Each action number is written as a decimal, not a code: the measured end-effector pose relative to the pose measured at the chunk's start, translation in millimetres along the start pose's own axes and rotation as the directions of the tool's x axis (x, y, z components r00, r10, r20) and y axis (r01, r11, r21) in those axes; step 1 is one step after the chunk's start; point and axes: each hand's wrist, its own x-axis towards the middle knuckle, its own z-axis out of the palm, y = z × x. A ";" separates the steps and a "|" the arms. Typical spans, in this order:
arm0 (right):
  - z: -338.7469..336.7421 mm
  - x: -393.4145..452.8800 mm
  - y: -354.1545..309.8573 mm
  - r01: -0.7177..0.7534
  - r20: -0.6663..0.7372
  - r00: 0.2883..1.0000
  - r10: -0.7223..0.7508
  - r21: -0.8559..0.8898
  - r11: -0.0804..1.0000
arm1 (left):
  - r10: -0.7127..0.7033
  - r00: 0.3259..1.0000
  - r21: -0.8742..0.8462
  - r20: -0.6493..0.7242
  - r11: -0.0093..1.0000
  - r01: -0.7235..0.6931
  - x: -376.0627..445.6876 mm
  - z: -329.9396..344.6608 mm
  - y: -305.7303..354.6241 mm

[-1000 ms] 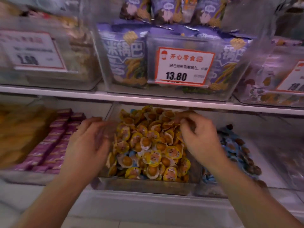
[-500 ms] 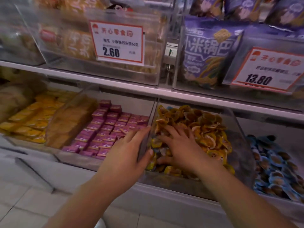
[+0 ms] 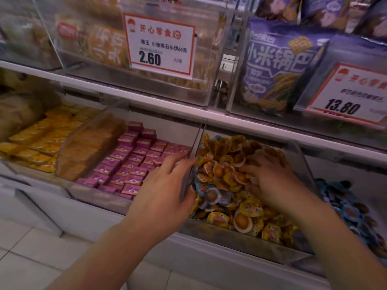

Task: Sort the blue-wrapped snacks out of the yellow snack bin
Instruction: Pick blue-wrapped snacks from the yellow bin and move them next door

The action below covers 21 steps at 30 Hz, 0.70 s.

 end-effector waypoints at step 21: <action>36.3 12.2 -76.9 0.218 0.133 0.957 -0.258 0.258 0.941 | 0.013 0.998 -0.122 -0.055 0.992 -0.019 7.2 13.8 -0.8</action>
